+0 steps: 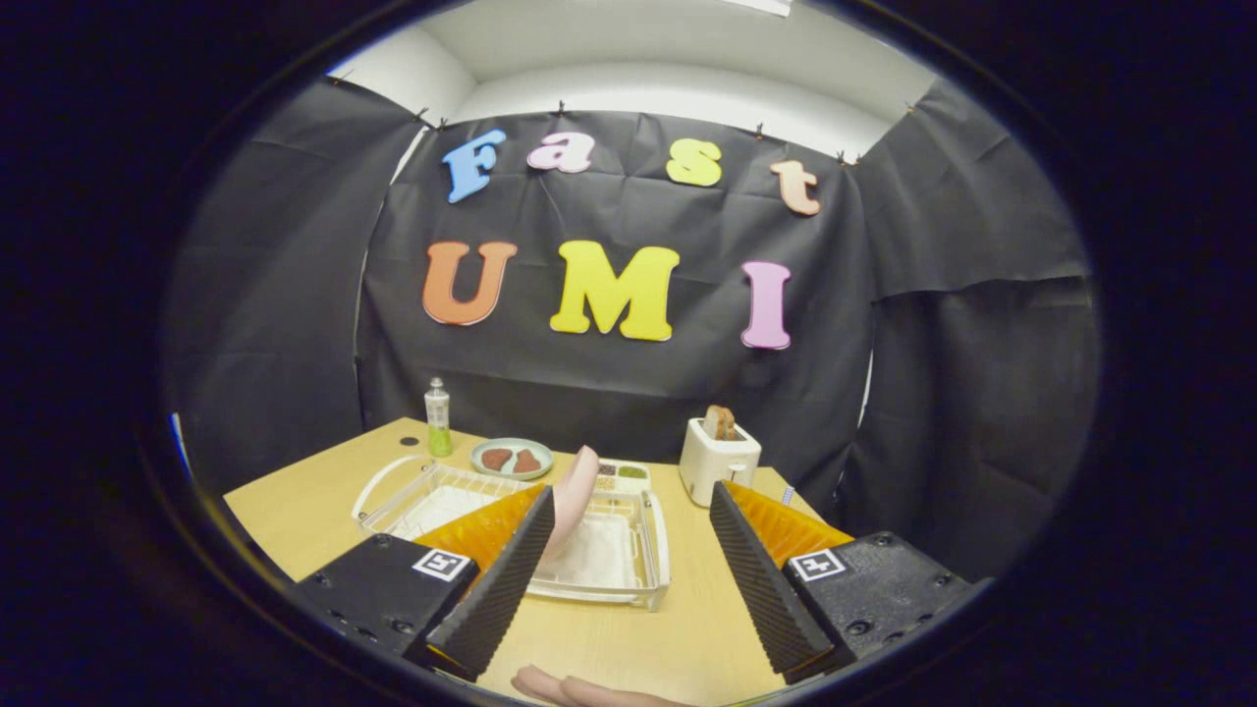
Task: Take the plate from the dish rack, then take the spoon from the basket and place it into the plate.
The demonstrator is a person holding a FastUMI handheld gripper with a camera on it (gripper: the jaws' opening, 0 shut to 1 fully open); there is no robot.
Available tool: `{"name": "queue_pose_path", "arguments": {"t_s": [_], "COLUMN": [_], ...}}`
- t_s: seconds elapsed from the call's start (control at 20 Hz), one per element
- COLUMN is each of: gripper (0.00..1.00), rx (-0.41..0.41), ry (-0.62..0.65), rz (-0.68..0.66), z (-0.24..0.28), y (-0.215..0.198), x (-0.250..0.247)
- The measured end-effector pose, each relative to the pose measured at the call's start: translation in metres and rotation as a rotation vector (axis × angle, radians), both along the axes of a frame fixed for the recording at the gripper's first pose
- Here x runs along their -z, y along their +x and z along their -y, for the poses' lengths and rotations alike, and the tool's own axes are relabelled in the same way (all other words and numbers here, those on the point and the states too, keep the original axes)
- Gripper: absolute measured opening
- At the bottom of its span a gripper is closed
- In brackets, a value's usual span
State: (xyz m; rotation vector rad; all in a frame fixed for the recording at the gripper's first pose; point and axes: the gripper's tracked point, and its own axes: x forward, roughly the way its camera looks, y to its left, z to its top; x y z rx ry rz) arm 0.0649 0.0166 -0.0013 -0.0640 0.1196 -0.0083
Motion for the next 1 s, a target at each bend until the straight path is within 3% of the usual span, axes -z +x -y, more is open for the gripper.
{"name": "queue_pose_path", "arguments": {"t_s": [0.5,0.6,0.95,1.0], "gripper": [0.98,0.95,0.79,0.72], "rx": [-0.173,-0.17,-0.041,-0.033], "ry": [-0.123,-0.133,-0.195,-0.21], "rz": [-0.353,-0.432,-0.659,-0.687], "z": [-0.052,-0.055,-0.041,-0.041], "y": [0.114,0.135,0.188,0.194], "x": [0.013,0.022,0.036,0.038]}}
